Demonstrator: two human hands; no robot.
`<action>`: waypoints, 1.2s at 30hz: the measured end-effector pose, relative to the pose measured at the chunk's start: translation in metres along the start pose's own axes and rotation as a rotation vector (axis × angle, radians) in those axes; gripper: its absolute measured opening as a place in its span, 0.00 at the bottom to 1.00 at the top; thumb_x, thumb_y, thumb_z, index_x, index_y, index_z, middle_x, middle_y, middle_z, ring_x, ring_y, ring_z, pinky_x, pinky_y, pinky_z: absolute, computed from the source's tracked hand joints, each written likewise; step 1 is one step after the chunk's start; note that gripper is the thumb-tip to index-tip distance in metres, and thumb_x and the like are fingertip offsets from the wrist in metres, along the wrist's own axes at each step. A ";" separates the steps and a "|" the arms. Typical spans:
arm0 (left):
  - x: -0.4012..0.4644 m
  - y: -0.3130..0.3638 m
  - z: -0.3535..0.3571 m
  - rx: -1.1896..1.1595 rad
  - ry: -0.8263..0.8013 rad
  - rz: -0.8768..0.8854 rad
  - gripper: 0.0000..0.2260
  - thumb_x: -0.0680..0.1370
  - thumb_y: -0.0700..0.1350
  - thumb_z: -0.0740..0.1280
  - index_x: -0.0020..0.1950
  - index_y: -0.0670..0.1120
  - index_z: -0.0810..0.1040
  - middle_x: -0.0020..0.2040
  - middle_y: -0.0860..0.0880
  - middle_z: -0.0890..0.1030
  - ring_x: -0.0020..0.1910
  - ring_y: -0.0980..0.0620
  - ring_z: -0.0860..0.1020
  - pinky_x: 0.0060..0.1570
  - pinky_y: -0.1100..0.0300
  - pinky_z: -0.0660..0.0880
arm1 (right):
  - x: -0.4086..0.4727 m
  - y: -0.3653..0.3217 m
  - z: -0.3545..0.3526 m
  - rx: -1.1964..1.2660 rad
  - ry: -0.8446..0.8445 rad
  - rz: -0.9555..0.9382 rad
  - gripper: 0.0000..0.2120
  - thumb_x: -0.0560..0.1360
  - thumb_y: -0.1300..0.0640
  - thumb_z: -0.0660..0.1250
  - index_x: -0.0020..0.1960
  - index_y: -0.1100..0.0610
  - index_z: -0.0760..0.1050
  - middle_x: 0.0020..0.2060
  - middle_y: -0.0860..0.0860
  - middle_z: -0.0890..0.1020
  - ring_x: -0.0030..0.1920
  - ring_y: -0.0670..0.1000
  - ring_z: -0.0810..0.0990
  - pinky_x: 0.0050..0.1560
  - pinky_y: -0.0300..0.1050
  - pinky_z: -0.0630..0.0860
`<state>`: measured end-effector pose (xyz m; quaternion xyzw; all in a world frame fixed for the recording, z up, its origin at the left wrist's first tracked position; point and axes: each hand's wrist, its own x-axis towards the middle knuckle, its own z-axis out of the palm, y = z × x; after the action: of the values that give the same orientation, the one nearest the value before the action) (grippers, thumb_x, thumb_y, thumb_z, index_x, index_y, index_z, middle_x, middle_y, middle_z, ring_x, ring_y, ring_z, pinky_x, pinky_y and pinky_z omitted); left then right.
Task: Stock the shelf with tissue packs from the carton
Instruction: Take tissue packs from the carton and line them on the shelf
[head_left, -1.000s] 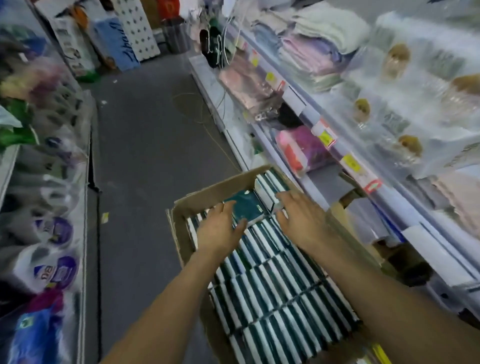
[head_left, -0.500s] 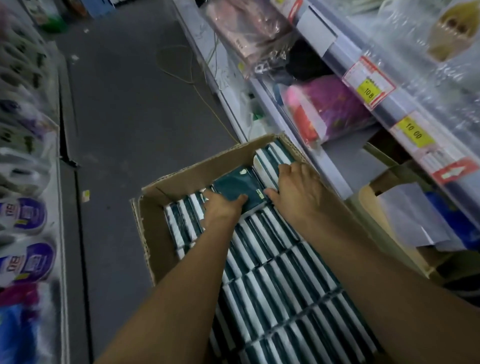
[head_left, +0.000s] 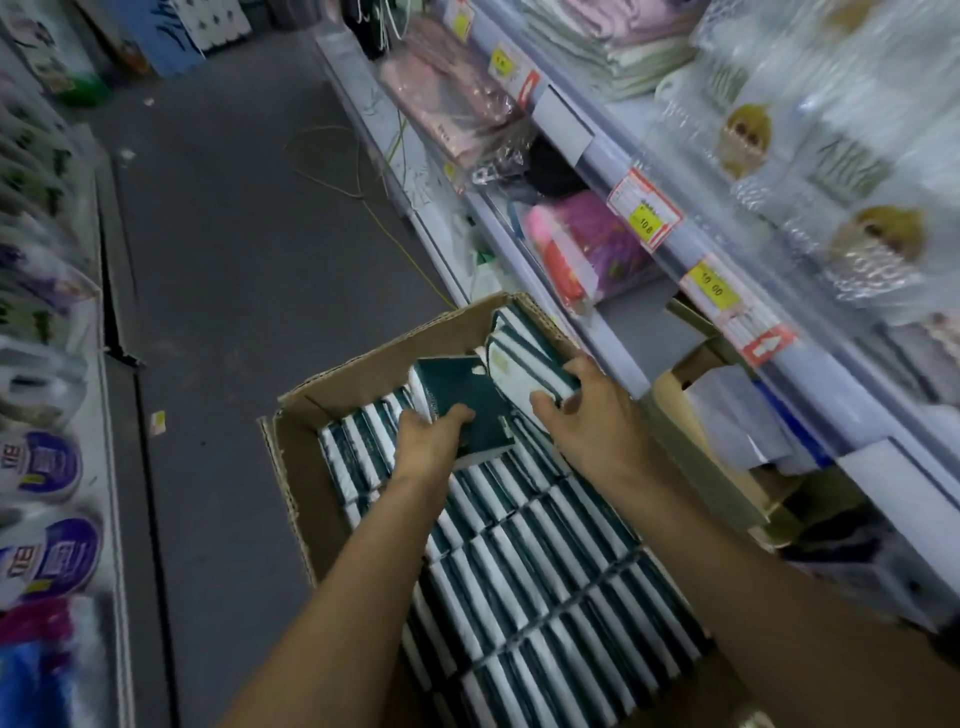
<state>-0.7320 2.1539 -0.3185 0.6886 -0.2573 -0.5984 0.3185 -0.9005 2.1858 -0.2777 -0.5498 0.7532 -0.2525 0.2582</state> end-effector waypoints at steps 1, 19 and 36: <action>-0.015 0.004 -0.004 -0.023 -0.026 0.016 0.18 0.77 0.43 0.71 0.63 0.42 0.70 0.53 0.43 0.83 0.50 0.45 0.82 0.56 0.46 0.79 | -0.011 -0.003 -0.009 0.028 0.022 -0.047 0.12 0.76 0.48 0.68 0.56 0.51 0.71 0.32 0.40 0.73 0.39 0.48 0.75 0.39 0.46 0.71; -0.284 0.039 -0.062 -0.158 -0.420 0.272 0.19 0.76 0.46 0.72 0.65 0.44 0.76 0.54 0.44 0.85 0.52 0.44 0.84 0.56 0.44 0.79 | -0.257 -0.051 -0.134 0.277 0.222 -0.360 0.37 0.69 0.45 0.76 0.71 0.41 0.59 0.74 0.39 0.58 0.69 0.42 0.68 0.59 0.43 0.77; -0.451 0.053 -0.009 0.249 -0.882 0.598 0.25 0.68 0.46 0.76 0.63 0.43 0.77 0.56 0.45 0.85 0.55 0.45 0.83 0.56 0.50 0.80 | -0.378 -0.064 -0.315 0.559 0.200 0.016 0.14 0.69 0.55 0.77 0.54 0.55 0.81 0.47 0.54 0.86 0.49 0.53 0.84 0.54 0.53 0.81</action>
<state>-0.7897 2.4521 0.0193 0.3017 -0.6200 -0.6788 0.2527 -0.9670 2.5610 0.0397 -0.4239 0.6803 -0.5013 0.3260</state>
